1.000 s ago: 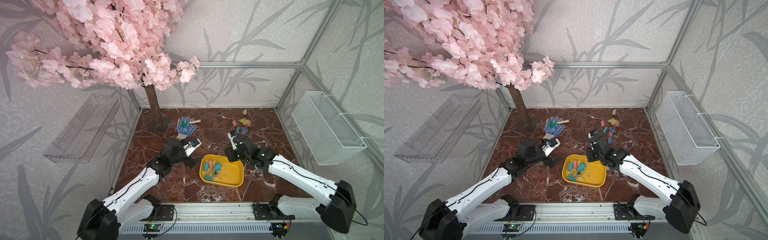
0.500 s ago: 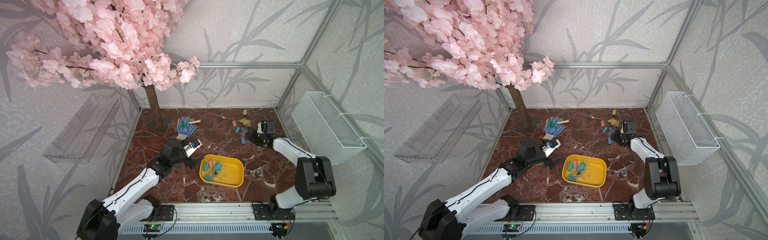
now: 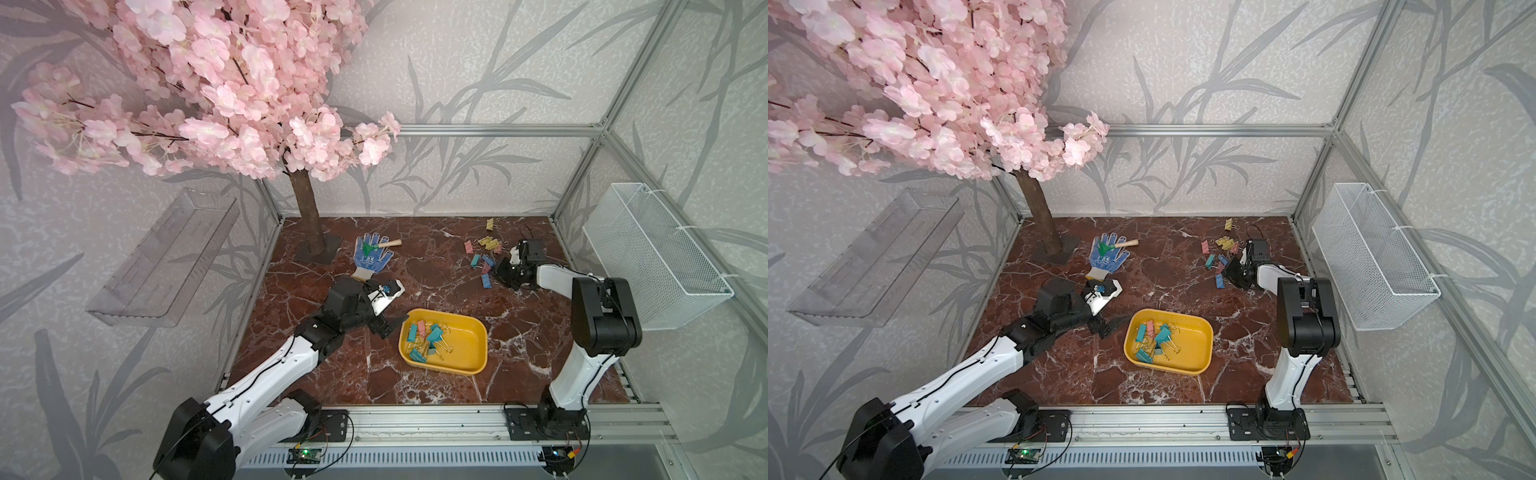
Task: Put the binder clips in the storage box
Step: Pick up the binder clip at the center of the board.
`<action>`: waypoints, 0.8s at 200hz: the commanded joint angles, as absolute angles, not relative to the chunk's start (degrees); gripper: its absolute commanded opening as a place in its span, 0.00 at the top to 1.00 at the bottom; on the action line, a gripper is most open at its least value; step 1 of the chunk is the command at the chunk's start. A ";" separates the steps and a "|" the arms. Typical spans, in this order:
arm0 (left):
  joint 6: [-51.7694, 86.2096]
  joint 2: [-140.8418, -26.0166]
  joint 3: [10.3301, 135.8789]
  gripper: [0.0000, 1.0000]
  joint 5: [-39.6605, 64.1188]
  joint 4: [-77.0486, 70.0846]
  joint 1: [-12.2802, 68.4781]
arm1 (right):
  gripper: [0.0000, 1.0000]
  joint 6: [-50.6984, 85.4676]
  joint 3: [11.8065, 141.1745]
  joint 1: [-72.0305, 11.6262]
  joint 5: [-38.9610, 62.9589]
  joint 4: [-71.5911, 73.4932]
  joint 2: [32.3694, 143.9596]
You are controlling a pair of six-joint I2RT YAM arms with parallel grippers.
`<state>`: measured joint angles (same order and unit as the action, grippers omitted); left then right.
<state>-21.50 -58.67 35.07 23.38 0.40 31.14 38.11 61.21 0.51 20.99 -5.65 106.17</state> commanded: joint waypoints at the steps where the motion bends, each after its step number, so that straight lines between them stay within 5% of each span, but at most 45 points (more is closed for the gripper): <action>1: -22.42 -58.02 34.67 0.00 22.85 0.28 31.38 | 0.85 37.95 61.36 0.73 22.50 -4.30 105.28; 60: -22.47 -58.18 34.65 0.00 22.94 0.27 31.37 | 0.98 37.89 53.21 0.62 25.61 -3.27 97.93; 160: -22.41 -57.86 34.78 0.00 23.27 0.35 31.47 | 1.00 40.66 43.52 -2.03 26.97 -18.58 58.82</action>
